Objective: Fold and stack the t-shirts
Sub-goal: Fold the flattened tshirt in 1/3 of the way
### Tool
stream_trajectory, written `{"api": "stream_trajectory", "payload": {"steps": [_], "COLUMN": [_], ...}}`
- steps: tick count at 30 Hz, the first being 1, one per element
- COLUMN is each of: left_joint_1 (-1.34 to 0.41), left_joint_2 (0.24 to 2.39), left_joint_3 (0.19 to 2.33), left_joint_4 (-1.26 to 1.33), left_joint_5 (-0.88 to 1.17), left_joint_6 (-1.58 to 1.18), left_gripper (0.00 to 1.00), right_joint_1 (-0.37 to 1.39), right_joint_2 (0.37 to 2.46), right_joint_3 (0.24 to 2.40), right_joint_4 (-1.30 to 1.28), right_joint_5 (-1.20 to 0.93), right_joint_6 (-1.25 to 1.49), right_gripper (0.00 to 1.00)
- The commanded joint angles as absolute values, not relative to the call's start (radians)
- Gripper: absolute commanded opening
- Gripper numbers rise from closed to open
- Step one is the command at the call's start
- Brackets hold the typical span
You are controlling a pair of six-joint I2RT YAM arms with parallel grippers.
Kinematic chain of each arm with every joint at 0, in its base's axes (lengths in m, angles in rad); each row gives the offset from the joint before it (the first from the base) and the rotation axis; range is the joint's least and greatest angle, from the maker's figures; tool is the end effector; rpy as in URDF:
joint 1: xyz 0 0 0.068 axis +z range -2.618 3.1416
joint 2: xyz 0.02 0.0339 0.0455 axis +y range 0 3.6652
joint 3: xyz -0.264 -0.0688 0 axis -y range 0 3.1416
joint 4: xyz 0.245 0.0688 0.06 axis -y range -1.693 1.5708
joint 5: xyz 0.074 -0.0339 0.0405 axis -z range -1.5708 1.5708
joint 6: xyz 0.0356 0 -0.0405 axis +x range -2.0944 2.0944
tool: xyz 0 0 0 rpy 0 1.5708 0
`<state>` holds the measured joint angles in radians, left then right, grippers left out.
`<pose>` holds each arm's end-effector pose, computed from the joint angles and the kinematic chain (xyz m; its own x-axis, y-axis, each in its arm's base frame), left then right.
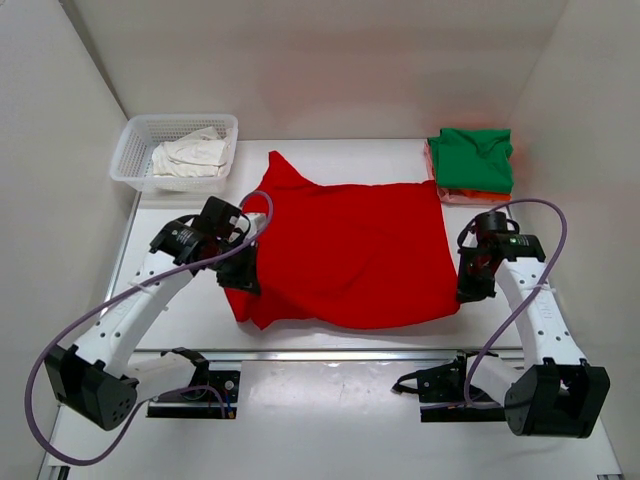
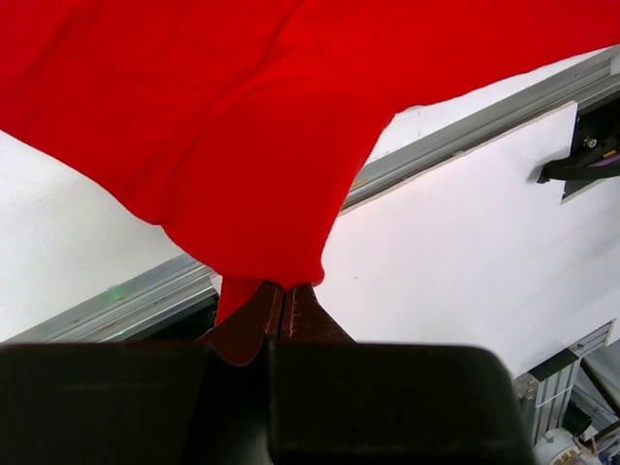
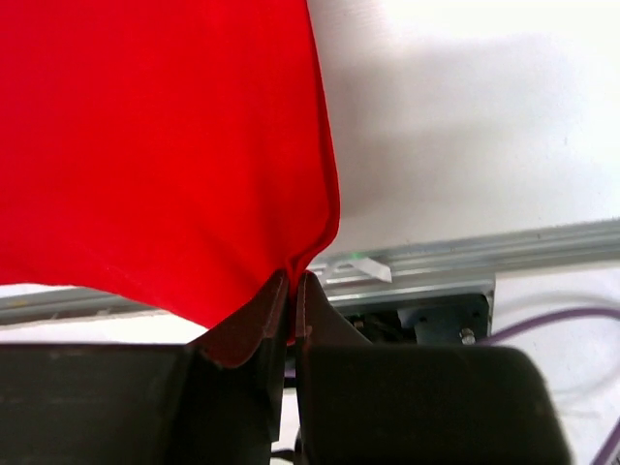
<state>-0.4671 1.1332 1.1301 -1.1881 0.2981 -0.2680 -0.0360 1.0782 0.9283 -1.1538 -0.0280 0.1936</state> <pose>0.1679 -0.0964 0.3115 -0.9394 0.1903 -0.2851 0.2892 0.8865 -0.3612 0.1752 -0.0053 0.2632 -0.9404 0.2263 -0.2538 0.2135 0.9739 0.0773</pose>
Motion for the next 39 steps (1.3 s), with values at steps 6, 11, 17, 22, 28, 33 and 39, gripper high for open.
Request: {"api": "stream_trajectory", "payload": {"steps": [6, 11, 17, 22, 28, 33, 39], "left_joint_1": [-0.466, -0.434, -0.356, -0.299, -0.293, -0.273, -0.239], "left_joint_2": [1.184, 1.261, 1.367, 1.430, 1.511, 1.572, 1.618], "left_joint_3": [1.230, 1.278, 1.328, 1.393, 1.448, 1.493, 1.512], "left_joint_4": [-1.193, -1.164, -1.149, -1.112, -1.078, -1.055, -1.025], "left_joint_5": [0.262, 0.268, 0.279, 0.279, 0.299, 0.310, 0.311], "left_joint_6": [-0.224, -0.187, -0.115, -0.091, -0.087, -0.089, -0.095], "left_gripper": [0.00, 0.00, 0.00, 0.00, 0.00, 0.00, 0.00], "right_joint_1": [-0.028, -0.046, -0.051, -0.069, -0.098, -0.104, -0.107], "right_joint_2": [1.035, 1.089, 1.186, 1.279, 1.380, 1.456, 1.561], "right_joint_3": [0.905, 0.891, 0.902, 0.934, 1.002, 1.057, 1.118], "right_joint_4": [-1.201, -1.158, -1.091, -1.057, -1.042, -1.022, -0.985], "right_joint_5": [0.037, -0.044, -0.098, -0.109, -0.118, -0.132, -0.137], "right_joint_6": [0.195, 0.169, 0.147, 0.126, 0.103, 0.107, 0.107], "right_gripper": [0.00, 0.00, 0.00, 0.00, 0.00, 0.00, 0.00]}}
